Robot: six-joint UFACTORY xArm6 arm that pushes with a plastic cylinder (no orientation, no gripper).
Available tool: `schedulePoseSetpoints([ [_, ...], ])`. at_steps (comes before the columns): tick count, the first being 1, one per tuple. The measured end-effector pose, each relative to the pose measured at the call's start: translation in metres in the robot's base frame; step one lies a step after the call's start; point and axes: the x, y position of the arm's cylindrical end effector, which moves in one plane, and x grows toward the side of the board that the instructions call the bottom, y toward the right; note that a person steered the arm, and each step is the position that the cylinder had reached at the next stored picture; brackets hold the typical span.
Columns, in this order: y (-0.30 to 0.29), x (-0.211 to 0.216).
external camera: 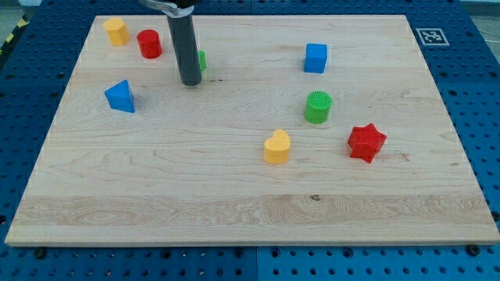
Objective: Put the yellow heart diagonal bottom right to the green star
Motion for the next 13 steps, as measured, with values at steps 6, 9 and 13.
schedulePoseSetpoints([
  [6, 0.105, 0.100],
  [9, 0.089, 0.208],
  [13, 0.143, 0.163],
])
